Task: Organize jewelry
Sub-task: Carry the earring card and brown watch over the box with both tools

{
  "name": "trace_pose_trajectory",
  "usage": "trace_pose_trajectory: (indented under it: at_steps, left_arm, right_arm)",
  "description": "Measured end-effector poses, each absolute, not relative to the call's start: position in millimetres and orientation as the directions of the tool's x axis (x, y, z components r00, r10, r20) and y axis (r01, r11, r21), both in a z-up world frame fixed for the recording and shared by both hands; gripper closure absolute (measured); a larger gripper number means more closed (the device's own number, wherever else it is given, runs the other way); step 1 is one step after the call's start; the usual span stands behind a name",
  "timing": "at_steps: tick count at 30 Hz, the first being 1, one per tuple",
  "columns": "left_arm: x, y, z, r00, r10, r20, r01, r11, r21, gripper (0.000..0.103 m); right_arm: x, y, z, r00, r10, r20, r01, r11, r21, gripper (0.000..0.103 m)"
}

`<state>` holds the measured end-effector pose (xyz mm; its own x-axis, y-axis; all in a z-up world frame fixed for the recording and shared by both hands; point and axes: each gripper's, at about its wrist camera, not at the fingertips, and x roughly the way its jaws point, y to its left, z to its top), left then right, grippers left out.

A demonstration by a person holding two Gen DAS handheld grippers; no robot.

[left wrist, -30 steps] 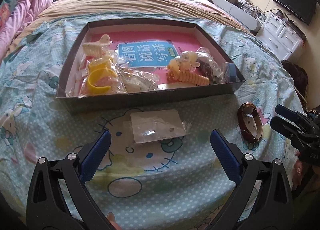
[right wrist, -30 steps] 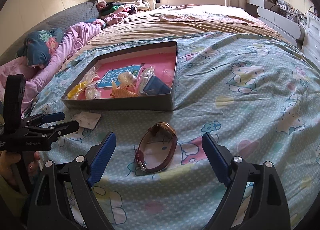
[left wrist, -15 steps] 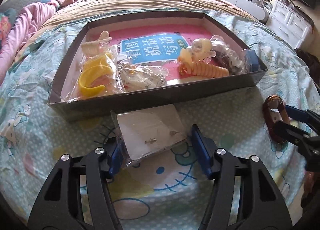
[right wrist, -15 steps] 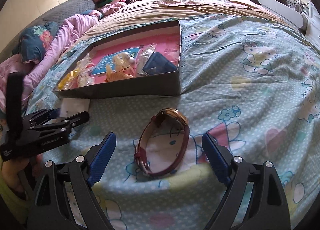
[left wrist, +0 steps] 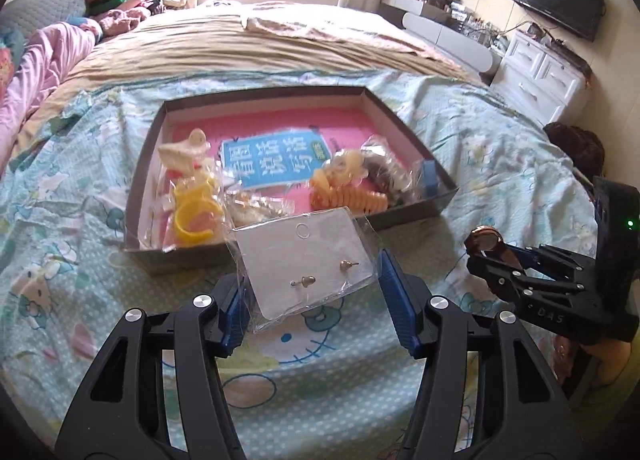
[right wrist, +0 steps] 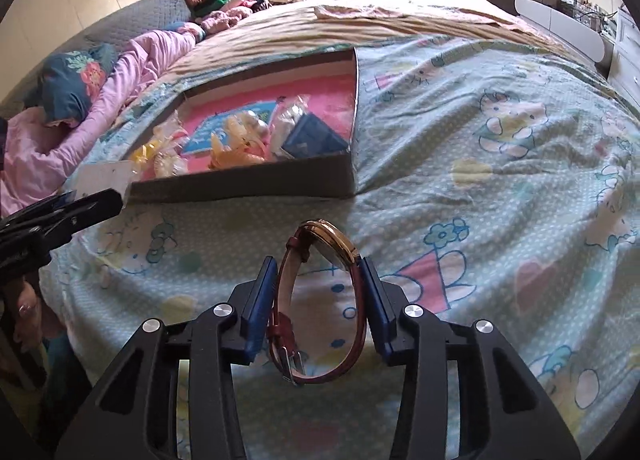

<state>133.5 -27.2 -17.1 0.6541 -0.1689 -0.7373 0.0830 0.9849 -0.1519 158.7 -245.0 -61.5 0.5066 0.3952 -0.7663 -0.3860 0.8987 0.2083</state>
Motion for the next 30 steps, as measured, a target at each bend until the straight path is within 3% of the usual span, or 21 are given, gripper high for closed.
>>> trace_pose_trajectory:
  at_steps: [14,30]
  left_arm:
    - [154,-8,-8,0.676,-0.153,-0.721,0.035,0.984,-0.176,0.053]
    - [197,-3,-8,0.663,-0.138,-0.736,0.041,0.988,-0.149,0.053]
  right_arm:
    - [189,-225,3,0.598,0.458,-0.657,-0.445,0.872,0.203,0.063]
    - [241,-199,2,0.604,0.442,-0.663,-0.443,0.878,0.181,0.063]
